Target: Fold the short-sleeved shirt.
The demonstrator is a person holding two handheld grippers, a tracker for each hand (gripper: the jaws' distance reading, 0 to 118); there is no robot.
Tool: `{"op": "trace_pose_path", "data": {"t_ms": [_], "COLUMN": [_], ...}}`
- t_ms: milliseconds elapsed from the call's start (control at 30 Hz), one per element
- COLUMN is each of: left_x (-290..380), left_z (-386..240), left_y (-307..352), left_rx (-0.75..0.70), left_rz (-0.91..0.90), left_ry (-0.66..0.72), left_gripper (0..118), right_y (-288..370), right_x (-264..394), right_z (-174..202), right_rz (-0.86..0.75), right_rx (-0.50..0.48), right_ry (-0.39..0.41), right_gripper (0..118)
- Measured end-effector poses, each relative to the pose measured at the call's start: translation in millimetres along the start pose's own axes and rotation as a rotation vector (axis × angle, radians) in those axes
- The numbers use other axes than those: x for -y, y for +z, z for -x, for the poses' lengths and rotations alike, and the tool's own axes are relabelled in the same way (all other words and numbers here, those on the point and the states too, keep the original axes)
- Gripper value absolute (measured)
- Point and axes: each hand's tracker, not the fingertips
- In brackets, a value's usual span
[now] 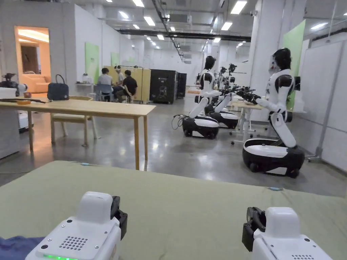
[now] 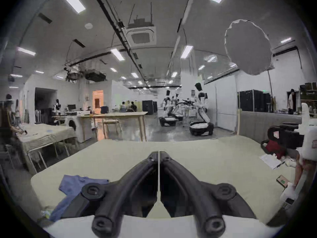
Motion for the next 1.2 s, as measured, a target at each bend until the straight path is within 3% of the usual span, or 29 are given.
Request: {"op": "trace_pose_path", "data": {"t_ms": [233, 267, 333, 400, 467, 567, 667, 800, 867, 900, 933, 967, 1033, 1067, 1200], "left_x": [31, 28, 48, 69, 82, 105, 116, 130, 142, 148, 154, 159, 174, 182, 189], "left_z": [93, 138, 169, 191, 201, 224, 231, 235, 245, 245, 243, 244, 243, 240, 215], "left_y": [41, 50, 57, 61, 53, 24, -14, -67, -91, -105, -115, -128, -151, -166, -183], "left_rx": [-0.209, -0.209, -0.178, -0.177, -0.248, -0.243, -0.339, -0.304, -0.206, -0.199, -0.196, -0.195, -0.187, -0.150, -0.127], "left_rz": [0.108, 0.136, 0.140, 0.121, 0.277, 0.416, 0.500, 0.578, 0.618, 0.641, 0.656, 0.663, 0.710, 0.610, 0.764], "left_ry": [0.078, 0.137, 0.280, 0.341, 0.325, 0.446, 0.384, 0.215, 0.235, 0.246, 0.230, 0.209, 0.164, 0.149, 0.164], "left_gripper": [1, 3, 7, 8, 8, 8, 8, 8, 9, 23, 59, 113, 116, 117, 117], "right_y": [-23, -25, -28, -34, -40, -49, -58, -73, -81, -85, -89, -94, -101, -105, -110], "right_x": [14, 18, 26, 34, 43, 53, 62, 69, 73, 75, 77, 80, 85, 87, 94], "right_z": [104, 119, 140, 154, 165, 174, 176, 176, 175, 174, 175, 175, 176, 176, 177], "right_rz": [0.084, 0.092, 0.105, 0.125, 0.144, 0.174, 0.199, 0.230, 0.242, 0.253, 0.268, 0.283, 0.313, 0.329, 0.346], "right_rx": [-0.322, -0.343, -0.379, -0.393, -0.403, -0.405, -0.396, -0.378, -0.367, -0.362, -0.356, -0.351, -0.352, -0.354, -0.349], "right_ry": [-0.092, -0.081, -0.074, -0.069, -0.065, -0.053, -0.033, -0.002, -0.001, 0.000, 0.003, 0.005, 0.003, -0.001, 0.000], "right_gripper": [8, 8, 8, 8, 8, 8, 8, 8, 8, 8, 8, 8, 8, 8, 8]}}
